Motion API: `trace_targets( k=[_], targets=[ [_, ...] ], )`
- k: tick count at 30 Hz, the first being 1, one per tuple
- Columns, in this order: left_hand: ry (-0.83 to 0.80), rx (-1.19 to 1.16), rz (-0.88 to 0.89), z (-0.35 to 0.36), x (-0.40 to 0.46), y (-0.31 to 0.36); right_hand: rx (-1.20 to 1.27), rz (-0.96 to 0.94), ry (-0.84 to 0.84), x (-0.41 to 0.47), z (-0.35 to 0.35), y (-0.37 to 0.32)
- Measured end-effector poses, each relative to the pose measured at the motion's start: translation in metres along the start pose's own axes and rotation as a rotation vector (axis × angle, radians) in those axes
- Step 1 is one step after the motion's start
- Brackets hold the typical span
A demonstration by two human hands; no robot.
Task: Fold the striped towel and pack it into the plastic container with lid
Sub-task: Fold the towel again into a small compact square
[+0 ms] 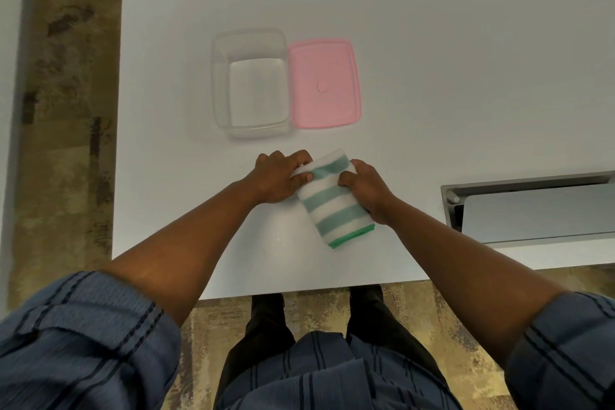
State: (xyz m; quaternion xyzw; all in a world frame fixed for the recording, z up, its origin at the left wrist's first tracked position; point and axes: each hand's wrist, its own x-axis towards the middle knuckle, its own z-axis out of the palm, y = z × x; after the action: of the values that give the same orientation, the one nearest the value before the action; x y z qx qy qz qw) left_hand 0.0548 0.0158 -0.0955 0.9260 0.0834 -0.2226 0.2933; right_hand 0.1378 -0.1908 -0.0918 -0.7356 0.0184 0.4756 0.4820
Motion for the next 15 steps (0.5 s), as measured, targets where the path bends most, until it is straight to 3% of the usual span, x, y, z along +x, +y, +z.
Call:
trace_targets(
  k=[6, 9, 12, 15],
  targets=[
    [0.068, 0.258, -0.023, 0.006, 0.001, -0.004, -0.026, -0.025, 0.021, 0.004, -0.001, 0.009],
    [0.301, 0.184, -0.063, 0.022, -0.009, 0.0, -0.144, -0.086, 0.056, 0.008, 0.003, 0.016],
    [0.533, 0.152, 0.024, 0.045, -0.027, 0.021, -0.314, -0.209, 0.137, 0.007, 0.007, 0.016],
    [0.525, 0.146, 0.121, 0.069, -0.043, 0.041, -0.469, -0.387, 0.209, 0.005, 0.008, 0.014]
  ],
)
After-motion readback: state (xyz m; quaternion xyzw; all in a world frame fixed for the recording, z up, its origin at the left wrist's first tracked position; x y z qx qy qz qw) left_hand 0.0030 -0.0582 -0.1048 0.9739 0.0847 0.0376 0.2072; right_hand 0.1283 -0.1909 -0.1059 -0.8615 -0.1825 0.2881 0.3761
